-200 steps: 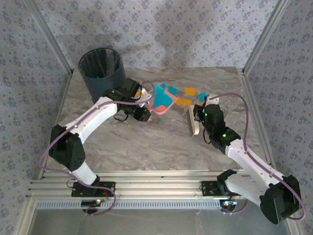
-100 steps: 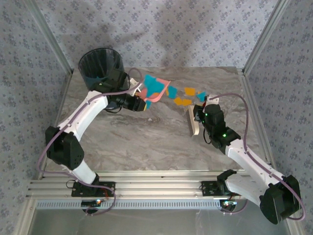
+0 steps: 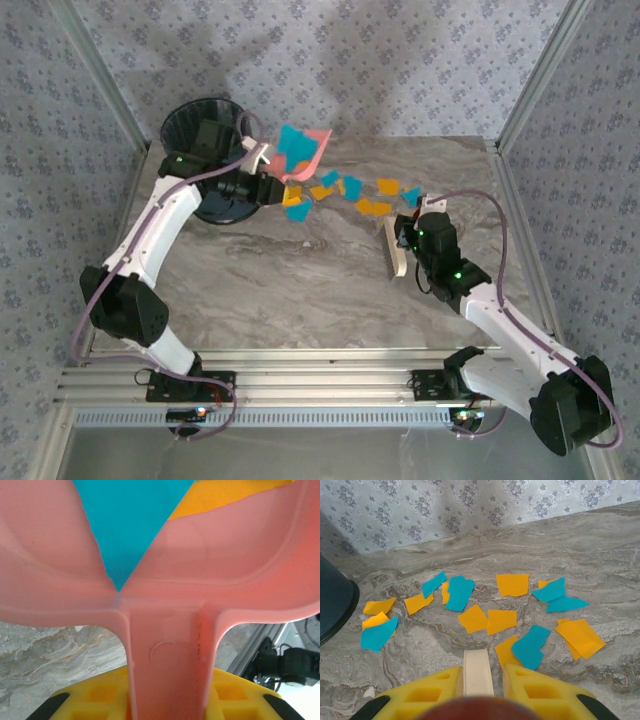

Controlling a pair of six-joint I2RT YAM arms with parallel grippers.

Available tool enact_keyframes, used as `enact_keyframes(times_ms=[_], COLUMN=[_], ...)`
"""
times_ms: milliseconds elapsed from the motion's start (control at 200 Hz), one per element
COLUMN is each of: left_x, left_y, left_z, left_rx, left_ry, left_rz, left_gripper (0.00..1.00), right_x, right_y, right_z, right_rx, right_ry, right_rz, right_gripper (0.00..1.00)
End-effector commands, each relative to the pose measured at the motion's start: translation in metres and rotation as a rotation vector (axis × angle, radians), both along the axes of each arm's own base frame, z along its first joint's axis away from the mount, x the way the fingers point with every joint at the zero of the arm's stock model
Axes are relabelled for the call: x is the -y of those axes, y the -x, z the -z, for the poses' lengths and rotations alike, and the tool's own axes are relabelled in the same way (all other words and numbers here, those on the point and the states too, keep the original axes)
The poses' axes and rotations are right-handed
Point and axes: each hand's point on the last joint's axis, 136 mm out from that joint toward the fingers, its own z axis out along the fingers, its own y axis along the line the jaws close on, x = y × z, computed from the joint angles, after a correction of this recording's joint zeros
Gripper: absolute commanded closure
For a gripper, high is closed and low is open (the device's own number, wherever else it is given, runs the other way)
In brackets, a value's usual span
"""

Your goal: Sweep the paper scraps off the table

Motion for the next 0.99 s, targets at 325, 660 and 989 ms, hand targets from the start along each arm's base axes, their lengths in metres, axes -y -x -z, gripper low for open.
enact_keyframes(times_ms=[325, 660, 989], left_x=[-0.028, -0.054, -0.071], left_y=[-0.025, -0.050, -0.070], left_z=[-0.069, -0.086, -0.090], left_rx=[-0.016, -0.070, -0.105], left_ry=[0.226, 0.352, 0.417], left_rz=[-0.138, -0.245, -0.315], left_gripper=[1.00, 1.00, 1.00], right_x=[-0.001, -0.002, -0.002], right_y=[-0.003, -0.003, -0.003], right_z=[-0.010, -0.010, -0.010], right_rx=[0.024, 0.018, 0.012], right_ry=[-0.021, -0.025, -0.024], right_rz=[-0.004, -0.007, -0.007], right_gripper=[1.00, 1.00, 1.00])
